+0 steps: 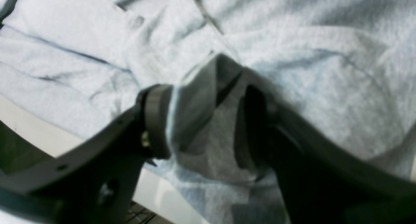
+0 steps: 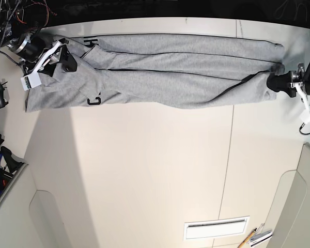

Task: Fold the T-shirt properly
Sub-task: 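Hold the folded strip ends and straighten it between both grippers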

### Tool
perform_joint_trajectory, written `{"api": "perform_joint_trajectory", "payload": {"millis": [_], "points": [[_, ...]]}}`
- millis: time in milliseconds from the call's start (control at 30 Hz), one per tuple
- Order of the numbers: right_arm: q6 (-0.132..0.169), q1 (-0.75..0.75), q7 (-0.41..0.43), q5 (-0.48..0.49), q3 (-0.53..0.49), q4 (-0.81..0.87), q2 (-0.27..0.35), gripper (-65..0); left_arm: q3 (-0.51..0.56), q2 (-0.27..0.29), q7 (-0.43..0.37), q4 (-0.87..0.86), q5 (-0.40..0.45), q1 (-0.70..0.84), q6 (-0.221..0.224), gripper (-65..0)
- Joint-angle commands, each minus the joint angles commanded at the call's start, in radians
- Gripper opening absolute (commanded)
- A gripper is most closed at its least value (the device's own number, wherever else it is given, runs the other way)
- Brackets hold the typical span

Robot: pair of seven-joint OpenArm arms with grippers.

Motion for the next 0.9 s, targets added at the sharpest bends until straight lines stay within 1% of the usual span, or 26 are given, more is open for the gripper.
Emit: {"api": "perform_joint_trajectory", "payload": {"millis": [100,233,400,433,500,533,633,667,767,900], "points": [[0.000,0.000,0.001,0.000,0.000,0.000,0.000,-32.0,0.000,0.000,0.000,0.000,-0.008,0.000,0.000,-39.6],[0.000,0.000,0.004,0.001,0.000,0.000,0.000,-32.0,0.000,0.013,0.000,0.000,-0.007,0.000,0.000,-39.6],[0.000,0.000,0.004,0.004,0.000,0.000,0.000,-32.0,0.000,0.057,0.000,0.000,-0.008,0.000,0.000,-39.9],[0.000,0.000,0.004,0.004,0.000,0.000,0.000,-32.1,0.000,0.066,0.000,0.000,-0.007,0.000,0.000,-43.2],[0.000,0.000,0.004,0.004,0.000,0.000,0.000,-32.3,0.000,0.069,0.000,0.000,-0.002,0.000,0.000,-56.7],[0.000,0.000,0.004,0.003,0.000,0.000,0.000,-34.3,0.000,0.067,0.000,0.000,0.005,0.000,0.000,-64.5],[0.000,0.000,0.004,-0.016,0.000,0.000,0.000,-47.8,0.000,0.047,0.000,0.000,0.004,0.000,0.000,-65.0],[0.000,0.000,0.004,-0.025,0.000,0.000,0.000,-49.2,0.000,0.034,0.000,0.003,0.000,0.000,0.000,-65.0],[0.000,0.000,0.003,-0.034,0.000,0.000,0.000,-49.2,0.000,-0.007,0.000,0.018,-0.045,0.000,0.000,-65.0],[0.000,0.004,0.004,-0.034,0.000,0.000,0.001,-49.2,0.000,-0.046,0.000,0.027,-0.052,0.000,0.000,-65.0]]}}
